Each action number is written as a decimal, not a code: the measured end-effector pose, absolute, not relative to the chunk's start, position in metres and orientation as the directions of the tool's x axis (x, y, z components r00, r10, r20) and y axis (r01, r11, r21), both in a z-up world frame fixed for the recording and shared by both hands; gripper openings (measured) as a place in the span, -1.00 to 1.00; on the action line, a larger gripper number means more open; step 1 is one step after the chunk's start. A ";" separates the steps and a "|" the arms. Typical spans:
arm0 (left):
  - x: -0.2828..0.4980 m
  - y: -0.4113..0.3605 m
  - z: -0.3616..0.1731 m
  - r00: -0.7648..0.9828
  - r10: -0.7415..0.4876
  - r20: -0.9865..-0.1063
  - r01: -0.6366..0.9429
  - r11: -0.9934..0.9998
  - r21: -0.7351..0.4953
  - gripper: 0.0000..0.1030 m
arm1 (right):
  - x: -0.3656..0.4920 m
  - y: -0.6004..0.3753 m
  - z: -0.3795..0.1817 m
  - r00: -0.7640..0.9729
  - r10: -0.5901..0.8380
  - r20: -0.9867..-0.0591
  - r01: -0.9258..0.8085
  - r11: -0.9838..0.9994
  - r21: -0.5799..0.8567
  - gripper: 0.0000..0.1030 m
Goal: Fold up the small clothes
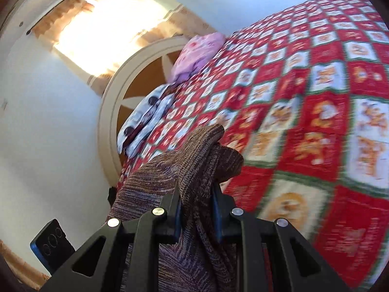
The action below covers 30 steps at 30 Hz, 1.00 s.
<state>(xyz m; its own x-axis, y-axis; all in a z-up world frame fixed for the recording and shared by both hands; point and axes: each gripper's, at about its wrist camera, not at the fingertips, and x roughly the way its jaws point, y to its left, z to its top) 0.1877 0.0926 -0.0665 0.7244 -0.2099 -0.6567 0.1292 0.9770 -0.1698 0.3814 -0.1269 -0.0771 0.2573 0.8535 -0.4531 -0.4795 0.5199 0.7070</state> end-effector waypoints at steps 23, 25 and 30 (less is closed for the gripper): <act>0.133 0.174 -0.129 0.679 -0.075 -0.731 -0.057 0.986 -0.155 -0.35 | 0.372 0.017 -0.142 0.110 0.773 -0.625 -0.490 0.589 0.642 -0.61; 0.132 0.174 -0.130 0.680 -0.074 -0.730 -0.057 0.987 -0.153 -0.33 | 0.373 0.018 -0.147 0.113 0.762 -0.638 -0.481 0.604 0.636 -0.61; 0.132 0.175 -0.133 0.678 -0.067 -0.732 -0.063 0.987 -0.149 -0.25 | 0.373 0.018 -0.151 0.121 0.752 -0.648 -0.470 0.619 0.630 -0.60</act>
